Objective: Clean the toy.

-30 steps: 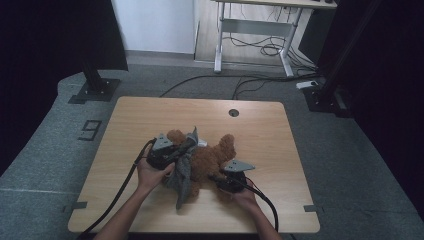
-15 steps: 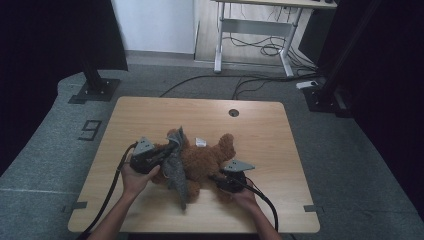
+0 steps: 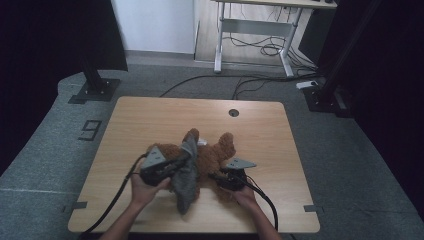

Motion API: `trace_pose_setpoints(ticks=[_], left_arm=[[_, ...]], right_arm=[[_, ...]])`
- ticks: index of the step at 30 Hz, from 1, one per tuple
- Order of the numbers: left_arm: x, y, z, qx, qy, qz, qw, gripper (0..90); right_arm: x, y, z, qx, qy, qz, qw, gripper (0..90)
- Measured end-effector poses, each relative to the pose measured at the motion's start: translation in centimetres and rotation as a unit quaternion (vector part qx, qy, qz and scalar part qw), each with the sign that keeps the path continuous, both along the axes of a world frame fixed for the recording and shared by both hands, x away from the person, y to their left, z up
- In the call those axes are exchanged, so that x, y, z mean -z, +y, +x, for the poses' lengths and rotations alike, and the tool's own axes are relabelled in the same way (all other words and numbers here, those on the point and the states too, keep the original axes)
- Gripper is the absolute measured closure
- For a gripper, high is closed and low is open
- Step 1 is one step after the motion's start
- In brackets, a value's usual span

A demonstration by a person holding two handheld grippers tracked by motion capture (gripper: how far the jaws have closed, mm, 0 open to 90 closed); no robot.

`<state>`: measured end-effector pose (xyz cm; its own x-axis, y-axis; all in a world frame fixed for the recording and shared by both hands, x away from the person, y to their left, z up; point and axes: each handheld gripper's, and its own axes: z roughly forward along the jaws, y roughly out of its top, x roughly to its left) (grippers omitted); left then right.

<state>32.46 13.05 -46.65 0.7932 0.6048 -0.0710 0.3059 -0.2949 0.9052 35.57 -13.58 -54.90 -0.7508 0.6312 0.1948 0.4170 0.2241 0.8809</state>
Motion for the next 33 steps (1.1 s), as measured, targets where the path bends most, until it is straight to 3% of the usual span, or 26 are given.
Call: trace_pose_setpoints(ticks=[5,7,8,11,14,17,21,24,27,29,33], left_arm=[[0.2,-4.8,0.6,0.032,0.003,0.008,0.9994,79.1],[0.8,-6.5,1.3,0.027,0.007,0.035,0.9990,79.2],[1.3,-6.9,1.6,0.022,0.010,0.048,0.9986,79.2],[2.0,-6.8,2.0,0.020,0.018,0.053,0.9982,79.5],[1.9,-5.8,1.2,0.010,-0.005,0.069,0.9975,79.9],[1.7,-3.9,1.0,-0.013,-0.015,0.070,0.9974,80.2],[1.1,0.6,1.8,-0.075,-0.014,0.066,0.9949,80.5],[0.8,4.2,2.3,-0.103,-0.005,0.035,0.9941,80.6],[0.3,6.7,2.6,-0.130,-0.001,0.022,0.9913,80.8],[0.3,7.6,2.8,-0.128,0.006,0.012,0.9917,80.7],[0.1,8.0,2.9,-0.145,-0.004,0.025,0.9892,80.7]], right_arm=[[0.0,0.1,-0.2,-0.001,-0.011,-0.008,0.9999,62.1],[-0.1,0.1,-0.3,-0.001,-0.015,-0.012,0.9998,62.1],[-0.1,0.1,-0.4,0.003,-0.017,-0.014,0.9998,62.1],[-0.1,0.2,-0.6,0.007,-0.021,-0.024,0.9995,62.4],[-0.1,0.2,-0.7,0.006,-0.022,-0.025,0.9994,62.6],[-0.1,0.1,-0.7,0.005,-0.020,-0.022,0.9995,62.9],[-0.1,0.1,-0.7,0.005,-0.021,-0.021,0.9995,63.1],[-0.1,0.1,-0.7,0.004,-0.020,-0.019,0.9996,63.1],[-0.1,0.2,-0.6,0.002,-0.020,-0.019,0.9996,63.2],[0.0,0.1,-0.6,0.002,-0.018,-0.018,0.9997,63.3],[0.0,0.1,-0.6,0.003,-0.017,-0.017,0.9997,63.2]])
